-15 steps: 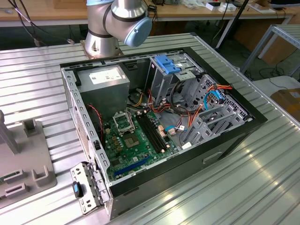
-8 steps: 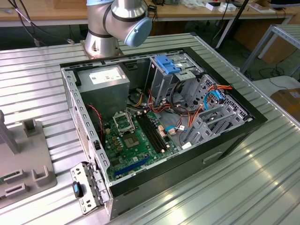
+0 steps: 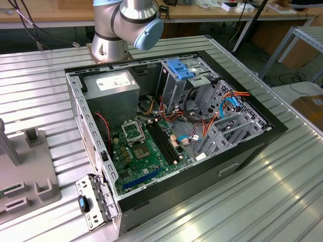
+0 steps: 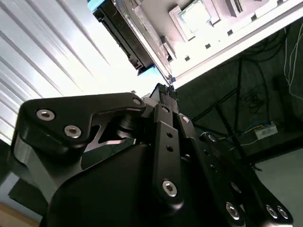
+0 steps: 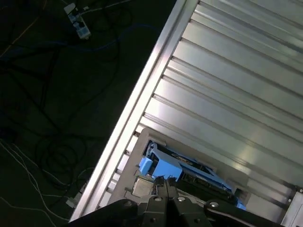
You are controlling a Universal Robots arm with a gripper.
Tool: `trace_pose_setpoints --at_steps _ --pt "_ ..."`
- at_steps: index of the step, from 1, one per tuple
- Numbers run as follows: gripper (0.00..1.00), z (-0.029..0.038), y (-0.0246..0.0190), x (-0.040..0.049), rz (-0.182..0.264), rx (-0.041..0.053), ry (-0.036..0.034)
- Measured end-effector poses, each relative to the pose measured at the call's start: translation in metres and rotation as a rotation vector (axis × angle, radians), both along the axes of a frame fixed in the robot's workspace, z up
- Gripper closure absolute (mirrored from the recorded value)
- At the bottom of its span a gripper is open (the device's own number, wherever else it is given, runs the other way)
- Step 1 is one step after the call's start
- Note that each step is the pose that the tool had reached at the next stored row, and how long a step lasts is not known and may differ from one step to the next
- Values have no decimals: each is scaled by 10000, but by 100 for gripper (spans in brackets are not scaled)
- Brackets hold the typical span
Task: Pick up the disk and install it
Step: 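Pick up the disk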
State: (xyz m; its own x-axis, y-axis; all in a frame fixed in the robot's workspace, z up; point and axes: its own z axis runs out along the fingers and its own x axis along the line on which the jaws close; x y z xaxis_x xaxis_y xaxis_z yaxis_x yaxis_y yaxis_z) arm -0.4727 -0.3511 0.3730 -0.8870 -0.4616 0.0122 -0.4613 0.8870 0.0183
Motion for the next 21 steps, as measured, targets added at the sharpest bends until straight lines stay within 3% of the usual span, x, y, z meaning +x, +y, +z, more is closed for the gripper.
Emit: trace_pose_setpoints --at_steps 9,15,21 --pt "89 -4 0 0 2113 -25 0" --pt "89 -8 0 0 4007 -36 -1" --pt "89 -8 0 0 4178 -37 0"
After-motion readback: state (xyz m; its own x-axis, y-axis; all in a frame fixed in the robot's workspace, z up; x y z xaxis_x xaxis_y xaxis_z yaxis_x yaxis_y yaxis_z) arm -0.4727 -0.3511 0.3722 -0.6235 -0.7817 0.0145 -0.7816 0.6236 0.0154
